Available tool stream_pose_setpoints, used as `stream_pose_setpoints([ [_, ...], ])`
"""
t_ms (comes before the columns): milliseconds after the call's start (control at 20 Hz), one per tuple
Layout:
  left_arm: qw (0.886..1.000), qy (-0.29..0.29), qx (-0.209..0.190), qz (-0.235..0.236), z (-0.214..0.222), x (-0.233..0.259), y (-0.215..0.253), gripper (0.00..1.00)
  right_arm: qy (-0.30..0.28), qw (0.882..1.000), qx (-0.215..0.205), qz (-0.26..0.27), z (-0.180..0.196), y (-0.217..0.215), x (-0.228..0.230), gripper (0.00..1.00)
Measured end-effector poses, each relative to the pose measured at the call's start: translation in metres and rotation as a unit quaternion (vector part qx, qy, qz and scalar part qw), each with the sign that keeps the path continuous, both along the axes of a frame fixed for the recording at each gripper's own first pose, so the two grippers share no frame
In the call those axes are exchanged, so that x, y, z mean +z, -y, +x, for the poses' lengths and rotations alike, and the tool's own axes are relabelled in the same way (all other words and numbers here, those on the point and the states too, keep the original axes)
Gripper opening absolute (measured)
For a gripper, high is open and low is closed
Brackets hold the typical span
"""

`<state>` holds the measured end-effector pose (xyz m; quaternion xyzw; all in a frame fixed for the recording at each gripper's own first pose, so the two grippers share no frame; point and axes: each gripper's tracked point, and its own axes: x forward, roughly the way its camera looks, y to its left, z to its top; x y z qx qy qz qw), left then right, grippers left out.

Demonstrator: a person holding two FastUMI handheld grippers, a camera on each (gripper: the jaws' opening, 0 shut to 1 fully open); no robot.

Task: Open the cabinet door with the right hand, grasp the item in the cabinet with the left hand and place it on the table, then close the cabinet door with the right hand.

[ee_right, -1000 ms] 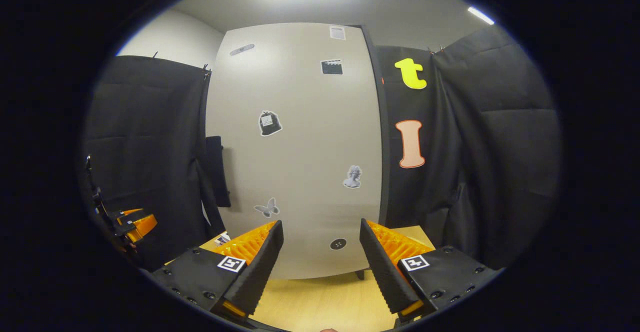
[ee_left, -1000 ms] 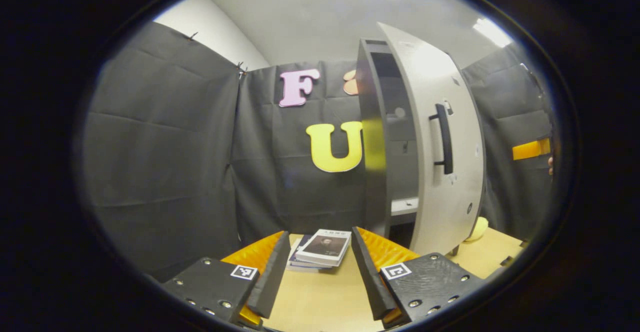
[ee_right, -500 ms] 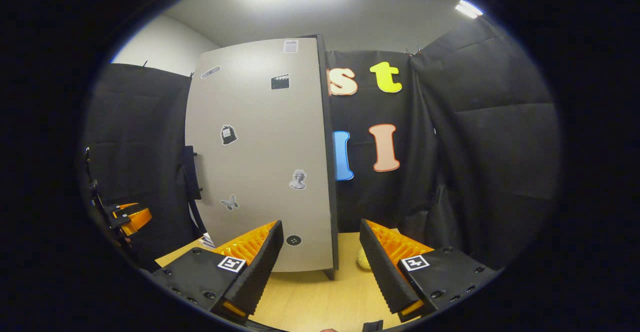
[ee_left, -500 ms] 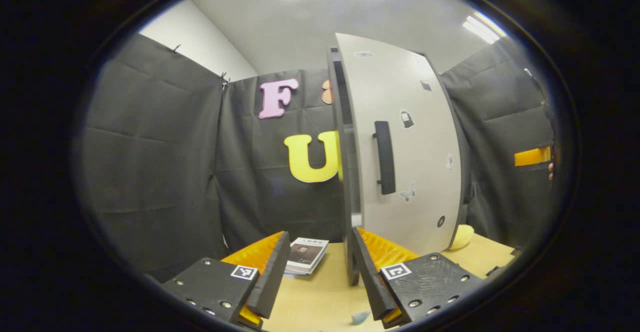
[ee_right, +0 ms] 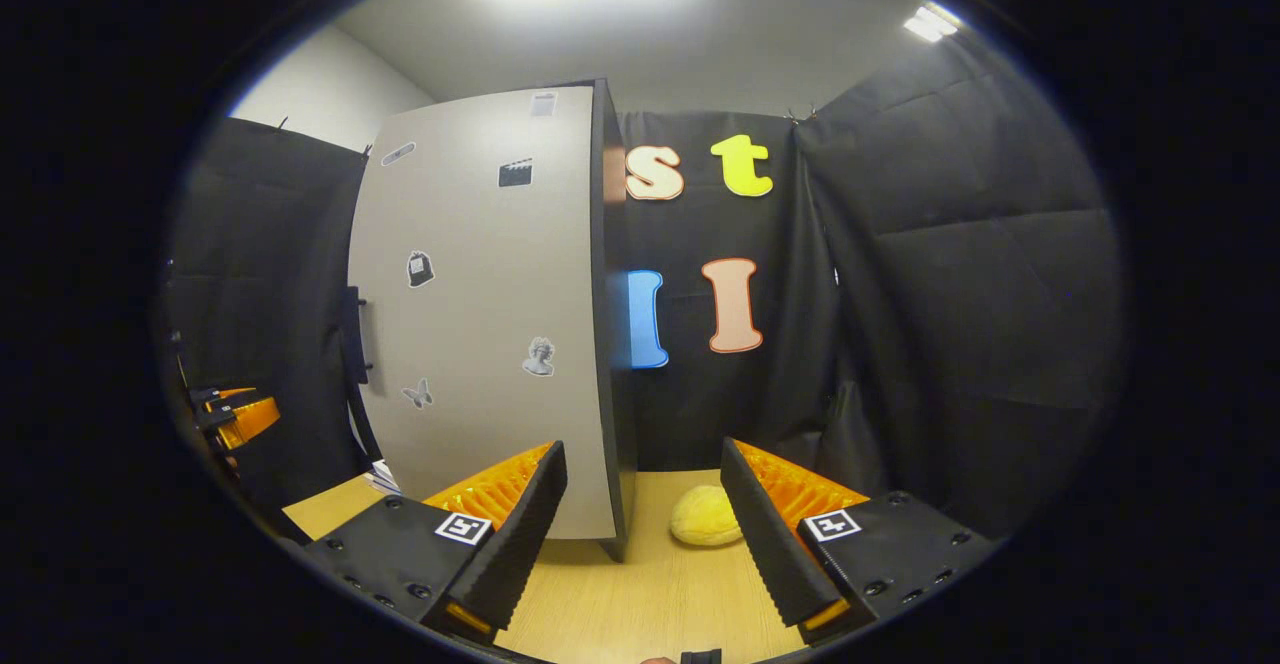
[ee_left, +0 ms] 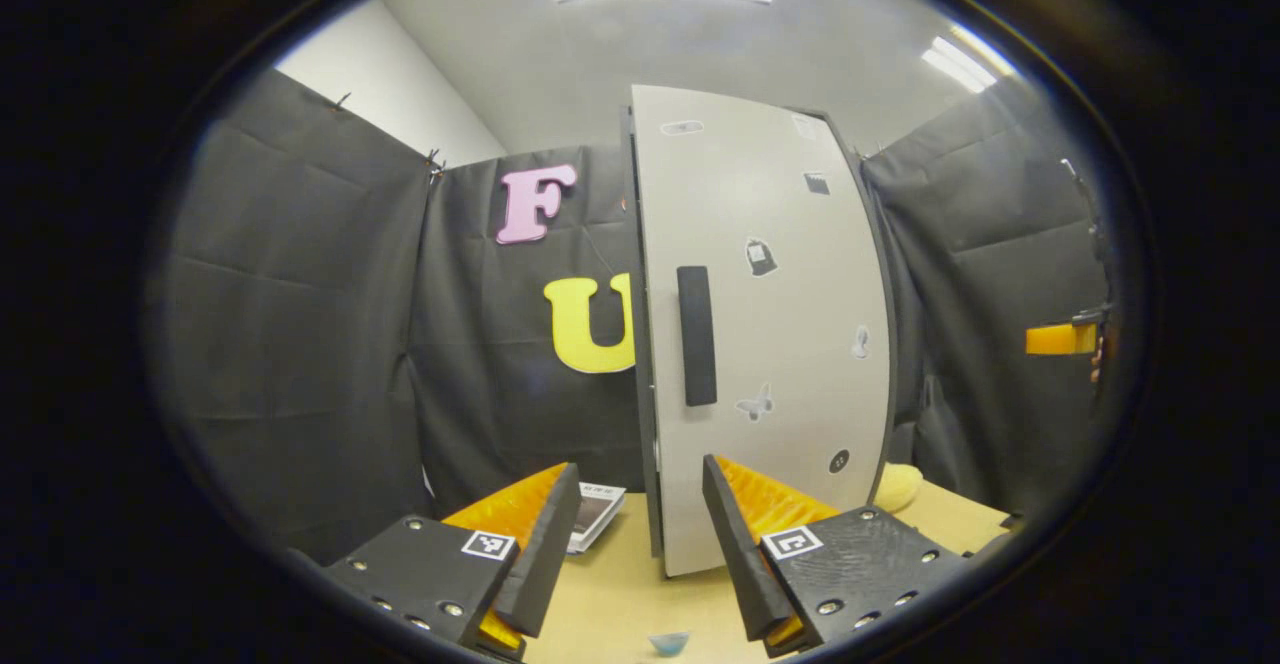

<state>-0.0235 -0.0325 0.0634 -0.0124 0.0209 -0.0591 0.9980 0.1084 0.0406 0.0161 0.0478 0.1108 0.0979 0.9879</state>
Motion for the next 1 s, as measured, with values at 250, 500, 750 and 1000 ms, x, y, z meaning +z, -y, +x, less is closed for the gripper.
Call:
stream_pose_setpoints([
  [250, 1.000, 0.000, 0.008, -0.001, 0.004, -0.002, -0.009, 0.74, 0.005, 1.000, 0.002, 0.003, 0.000, -0.004, 0.003, 0.98],
  [500, 1.000, -0.001, 0.013, 0.002, 0.001, -0.003, -0.018, 0.74, 0.003, 1.000, 0.007, 0.006, -0.002, -0.012, 0.004, 0.98],
  [750, 1.000, -0.007, 0.018, 0.000, 0.000, -0.004, -0.023, 0.74, 0.004, 1.000, 0.008, 0.004, -0.004, -0.016, 0.004, 0.98],
  [1000, 1.000, -0.005, 0.019, 0.001, -0.004, -0.001, -0.033, 0.75, 0.004, 1.000, 0.010, 0.005, -0.005, -0.023, 0.005, 0.98],
])
